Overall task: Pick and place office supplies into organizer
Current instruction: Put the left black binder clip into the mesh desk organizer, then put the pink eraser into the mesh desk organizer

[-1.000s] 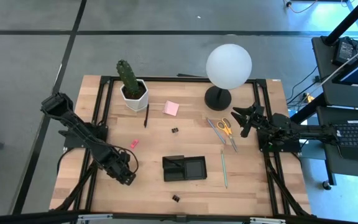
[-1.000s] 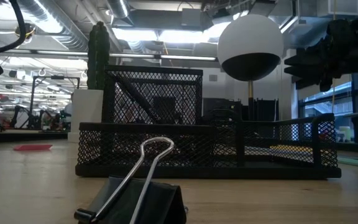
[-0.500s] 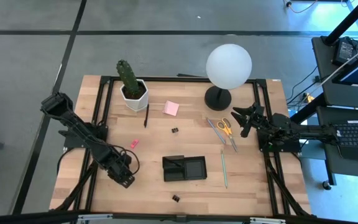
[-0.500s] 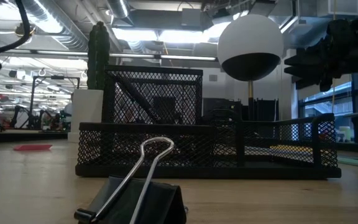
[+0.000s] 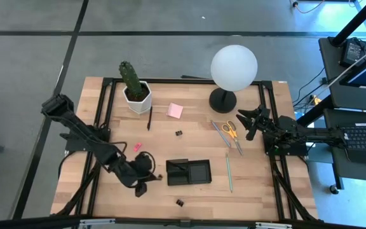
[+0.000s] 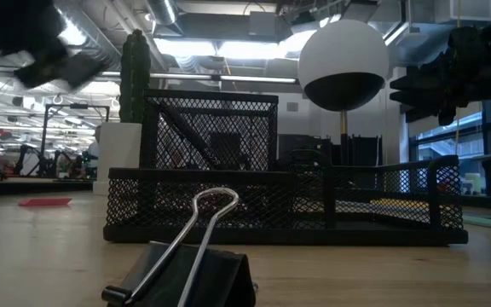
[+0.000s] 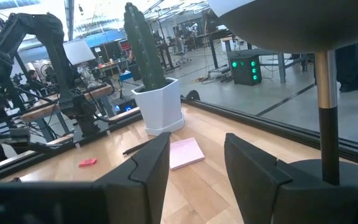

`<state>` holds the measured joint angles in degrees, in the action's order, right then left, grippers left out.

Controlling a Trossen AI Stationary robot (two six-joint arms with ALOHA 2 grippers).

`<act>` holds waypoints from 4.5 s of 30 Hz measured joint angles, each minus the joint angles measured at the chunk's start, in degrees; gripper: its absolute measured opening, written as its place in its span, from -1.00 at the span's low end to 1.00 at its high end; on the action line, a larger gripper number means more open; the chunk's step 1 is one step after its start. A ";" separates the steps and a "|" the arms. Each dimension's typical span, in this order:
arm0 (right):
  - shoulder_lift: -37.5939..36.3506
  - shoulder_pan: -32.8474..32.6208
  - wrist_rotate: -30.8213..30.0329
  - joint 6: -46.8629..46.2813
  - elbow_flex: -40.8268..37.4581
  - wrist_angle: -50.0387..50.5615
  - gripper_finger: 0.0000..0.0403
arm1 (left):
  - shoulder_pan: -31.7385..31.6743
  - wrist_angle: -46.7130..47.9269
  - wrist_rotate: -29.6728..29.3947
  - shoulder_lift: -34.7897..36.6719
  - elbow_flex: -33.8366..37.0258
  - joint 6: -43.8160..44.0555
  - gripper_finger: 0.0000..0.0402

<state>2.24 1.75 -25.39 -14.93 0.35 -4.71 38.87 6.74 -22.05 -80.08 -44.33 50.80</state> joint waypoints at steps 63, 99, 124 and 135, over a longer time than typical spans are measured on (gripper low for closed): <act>0.00 0.00 0.00 0.07 0.00 0.01 -0.24 | -5.77 -17.22 12.84 -8.93 0.06 -9.44 -0.68; 0.00 0.00 -0.02 0.60 0.01 0.02 -0.24 | -15.50 -19.18 8.09 -1.03 0.06 -30.80 -0.05; 0.00 0.01 -0.04 0.60 -0.01 0.01 -0.24 | -22.10 44.96 2.69 9.17 0.01 15.10 -0.07; 0.00 0.01 -0.07 0.62 0.01 0.00 -0.24 | -29.11 44.83 13.67 0.39 0.01 14.45 -0.07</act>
<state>2.24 1.76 -25.45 -14.31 0.36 -4.71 9.76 51.57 -8.38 -79.69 -44.31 65.25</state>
